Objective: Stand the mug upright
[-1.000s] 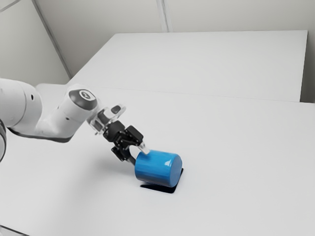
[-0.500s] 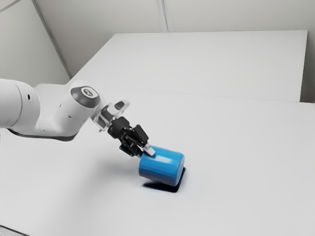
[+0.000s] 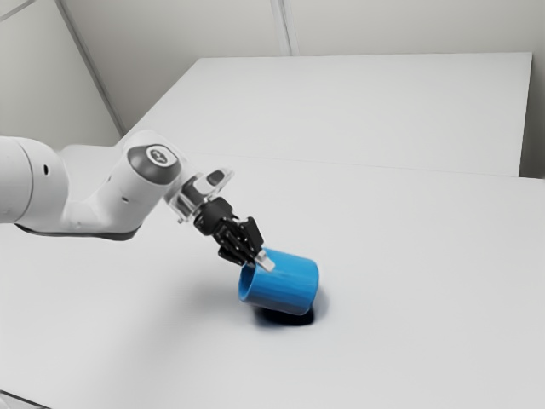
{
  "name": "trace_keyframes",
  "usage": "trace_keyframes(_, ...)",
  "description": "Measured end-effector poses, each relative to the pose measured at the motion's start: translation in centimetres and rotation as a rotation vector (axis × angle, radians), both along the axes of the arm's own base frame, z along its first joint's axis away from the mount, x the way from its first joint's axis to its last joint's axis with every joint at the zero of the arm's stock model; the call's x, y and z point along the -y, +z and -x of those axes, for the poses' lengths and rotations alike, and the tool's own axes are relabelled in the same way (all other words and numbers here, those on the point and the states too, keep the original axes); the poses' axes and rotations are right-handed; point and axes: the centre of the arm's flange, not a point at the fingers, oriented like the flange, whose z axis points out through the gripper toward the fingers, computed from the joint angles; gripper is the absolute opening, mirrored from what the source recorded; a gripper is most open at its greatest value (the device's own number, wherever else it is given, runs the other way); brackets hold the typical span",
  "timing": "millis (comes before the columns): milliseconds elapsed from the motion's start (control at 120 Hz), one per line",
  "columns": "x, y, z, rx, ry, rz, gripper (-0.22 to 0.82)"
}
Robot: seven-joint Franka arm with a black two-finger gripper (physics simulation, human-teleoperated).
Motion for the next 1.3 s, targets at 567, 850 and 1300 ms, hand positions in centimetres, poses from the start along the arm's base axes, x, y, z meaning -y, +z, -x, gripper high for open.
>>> trace_keyframes(567,-4.0,8.4,0.9,0.224,-0.109,-0.351,-0.18)
trace_keyframes(850,-3.3,8.3,1.3,0.275,-0.3,-0.719,-0.18)
trace_keyframes(1300,3.6,5.2,0.7,0.138,-0.399,-0.973,-0.18)
